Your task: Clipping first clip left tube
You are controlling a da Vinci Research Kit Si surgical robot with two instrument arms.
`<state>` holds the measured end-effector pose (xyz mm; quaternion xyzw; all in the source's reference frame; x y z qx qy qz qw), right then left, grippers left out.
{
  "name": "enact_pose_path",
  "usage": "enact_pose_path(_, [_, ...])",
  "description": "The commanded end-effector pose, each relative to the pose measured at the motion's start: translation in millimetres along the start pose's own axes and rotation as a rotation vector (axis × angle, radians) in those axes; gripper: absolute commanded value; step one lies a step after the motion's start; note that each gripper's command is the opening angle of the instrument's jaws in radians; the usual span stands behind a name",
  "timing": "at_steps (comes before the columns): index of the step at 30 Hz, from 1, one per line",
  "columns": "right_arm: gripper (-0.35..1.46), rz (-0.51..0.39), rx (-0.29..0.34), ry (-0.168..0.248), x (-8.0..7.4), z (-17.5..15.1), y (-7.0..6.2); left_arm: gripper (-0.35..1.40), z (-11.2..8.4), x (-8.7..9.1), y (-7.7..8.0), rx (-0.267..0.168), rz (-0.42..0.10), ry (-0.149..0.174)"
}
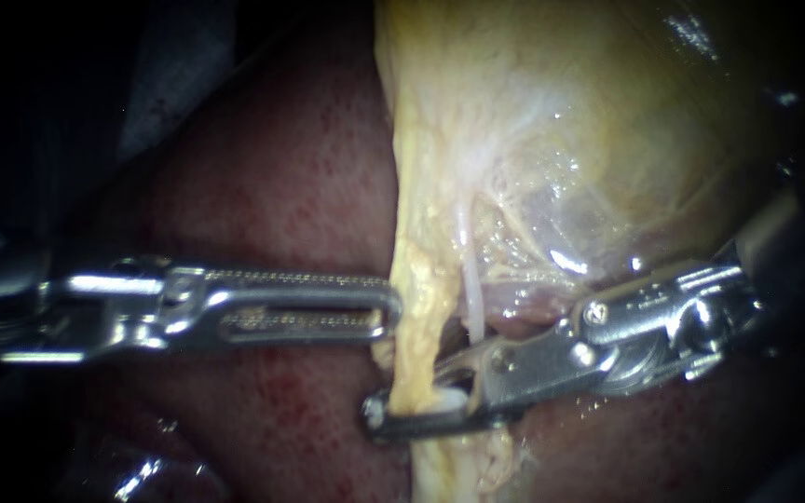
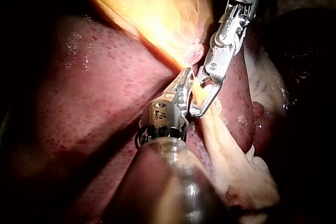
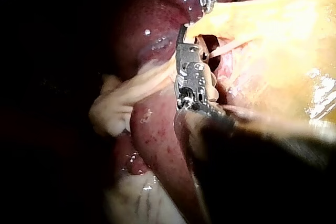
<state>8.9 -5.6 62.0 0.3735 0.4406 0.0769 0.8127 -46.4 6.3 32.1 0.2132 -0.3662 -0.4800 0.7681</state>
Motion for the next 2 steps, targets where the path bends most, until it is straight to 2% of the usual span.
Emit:
enact_pose_path(1, [-0.35, 0.0, 0.0, -0.001, 0.0, 0.0, 0.0, -0.35, 0.0, 0.0, 0.0, -0.001, -0.004, 0.0])
enact_pose_path(2, [-0.35, 0.0, 0.001, -0.001, 0.0, 0.0, 0.0, -0.35, 0.0, 0.0, 0.0, -0.001, -0.004, 0.0])
